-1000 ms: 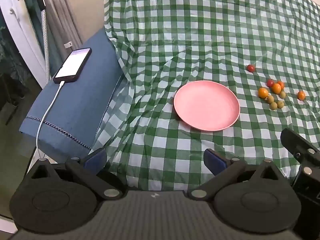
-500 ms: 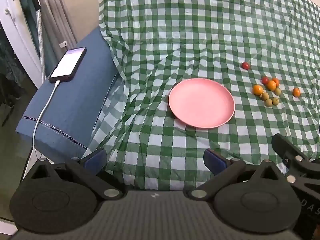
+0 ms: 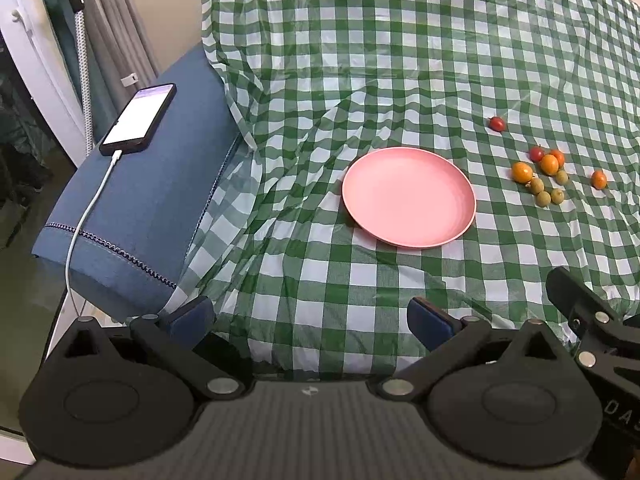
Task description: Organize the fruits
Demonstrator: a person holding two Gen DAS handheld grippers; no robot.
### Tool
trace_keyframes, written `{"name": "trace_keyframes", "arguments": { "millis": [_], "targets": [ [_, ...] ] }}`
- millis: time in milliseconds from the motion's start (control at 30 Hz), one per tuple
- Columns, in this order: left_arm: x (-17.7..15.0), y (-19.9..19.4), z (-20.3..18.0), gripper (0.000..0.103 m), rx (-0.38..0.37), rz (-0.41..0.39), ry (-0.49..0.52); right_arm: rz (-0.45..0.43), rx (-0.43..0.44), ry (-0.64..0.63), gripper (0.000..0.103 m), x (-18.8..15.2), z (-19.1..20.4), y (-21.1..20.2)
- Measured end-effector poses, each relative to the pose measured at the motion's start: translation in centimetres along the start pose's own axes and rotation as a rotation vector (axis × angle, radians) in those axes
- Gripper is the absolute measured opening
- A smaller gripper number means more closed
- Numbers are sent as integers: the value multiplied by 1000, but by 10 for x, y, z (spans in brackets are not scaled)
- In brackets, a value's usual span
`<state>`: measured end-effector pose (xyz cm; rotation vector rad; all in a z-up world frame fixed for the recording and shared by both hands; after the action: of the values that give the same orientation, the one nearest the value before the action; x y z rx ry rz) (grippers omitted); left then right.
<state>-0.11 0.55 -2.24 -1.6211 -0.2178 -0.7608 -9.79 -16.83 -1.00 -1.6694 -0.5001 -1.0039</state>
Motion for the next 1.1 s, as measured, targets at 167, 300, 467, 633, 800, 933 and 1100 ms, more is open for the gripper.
{"name": "trace_keyframes", "arguments": {
  "millis": [167, 300, 467, 633, 800, 933, 1100],
  "targets": [
    [0, 0, -1, 103, 3, 2, 2, 0, -6, 2, 102, 0, 2, -2],
    [-1, 0, -1, 103, 3, 3, 3, -1, -5, 1, 102, 0, 1, -2],
    [-1, 0, -1, 103, 2, 3, 2, 2, -5, 3, 102, 0, 2, -3],
    [-1, -1, 0, 103, 3, 3, 3, 3, -7, 5, 102, 0, 3, -3],
    [-1, 0, 0, 103, 2, 4, 3, 3, -3, 5, 102, -1, 2, -2],
    [0, 1, 0, 103, 4, 8, 3, 8, -3, 8, 102, -1, 2, -2],
    [-1, 3, -1, 103, 4, 12, 5, 12, -4, 13, 102, -1, 3, -1]
  ]
}}
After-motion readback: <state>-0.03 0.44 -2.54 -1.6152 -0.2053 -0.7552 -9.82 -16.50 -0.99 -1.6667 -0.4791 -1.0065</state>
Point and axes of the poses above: each gripper's, at about its wrist camera, not at the fingertips, and y roughly the way its jaws point, z to its left, x to its top, the point moved 2 cm from there along y, roughly the way its jaws point, and after that the axes turned 13 degrees about -x, right-handed, at the moved point
